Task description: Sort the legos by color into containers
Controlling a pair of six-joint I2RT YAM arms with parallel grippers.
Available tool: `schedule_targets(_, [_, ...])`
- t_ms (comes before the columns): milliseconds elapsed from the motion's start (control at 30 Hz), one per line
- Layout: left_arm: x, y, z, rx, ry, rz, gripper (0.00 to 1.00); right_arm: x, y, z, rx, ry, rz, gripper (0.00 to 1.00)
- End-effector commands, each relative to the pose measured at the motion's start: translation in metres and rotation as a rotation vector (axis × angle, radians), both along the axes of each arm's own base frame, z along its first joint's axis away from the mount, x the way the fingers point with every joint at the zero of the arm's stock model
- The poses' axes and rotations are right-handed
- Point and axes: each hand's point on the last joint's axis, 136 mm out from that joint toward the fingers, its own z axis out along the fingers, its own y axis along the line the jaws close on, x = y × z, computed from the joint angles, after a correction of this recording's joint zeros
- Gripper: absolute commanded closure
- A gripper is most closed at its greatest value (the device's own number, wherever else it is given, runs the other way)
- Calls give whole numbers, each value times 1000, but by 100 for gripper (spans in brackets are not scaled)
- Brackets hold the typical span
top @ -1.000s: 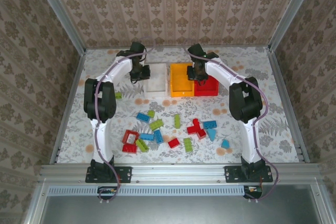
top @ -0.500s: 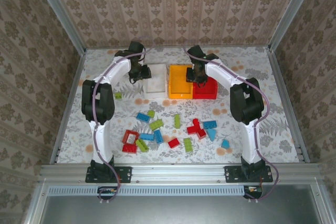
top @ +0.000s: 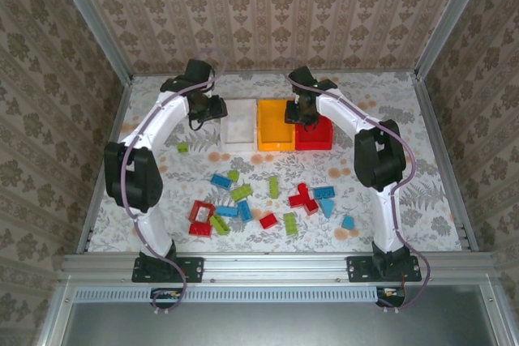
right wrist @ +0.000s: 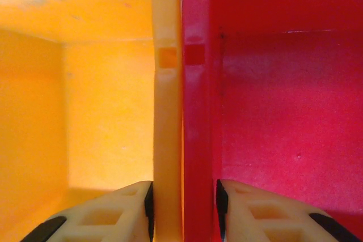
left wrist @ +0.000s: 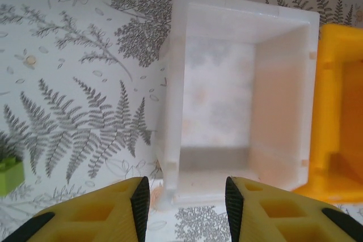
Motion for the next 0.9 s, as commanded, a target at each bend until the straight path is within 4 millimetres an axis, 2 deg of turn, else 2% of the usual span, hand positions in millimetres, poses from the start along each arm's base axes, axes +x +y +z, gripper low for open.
schedule_targets(0, [-20, 8, 14, 1, -13, 39, 57, 3, 9, 7, 17, -2, 37, 56])
schedule_targets(133, [-45, 19, 14, 14, 5, 57, 57, 2, 8, 22, 19, -22, 41, 44])
schedule_targets(233, [-65, 27, 13, 12, 30, 83, 57, -1, 3, 46, 13, -62, 35, 39])
schedule_targets(333, [-89, 34, 10, -4, 74, 131, 57, -6, -3, 83, 26, -143, 26, 38])
schedule_targets(433, [-116, 40, 3, -39, 128, 212, 57, -24, -4, 121, 65, -243, 54, 38])
schedule_targets(533, [-140, 48, -3, -82, 170, 337, 56, -55, 11, 148, 151, -336, 144, 38])
schedule_targets(667, [-162, 49, -14, -137, 188, 483, 55, -119, 51, 172, 301, -453, 369, 36])
schedule_targets(767, [-173, 47, -23, -169, 207, 583, 51, -177, 73, 182, 407, -536, 541, 34])
schedule_targets(867, [-178, 41, -36, -213, 244, 689, 43, -220, 77, 177, 444, -607, 617, 28])
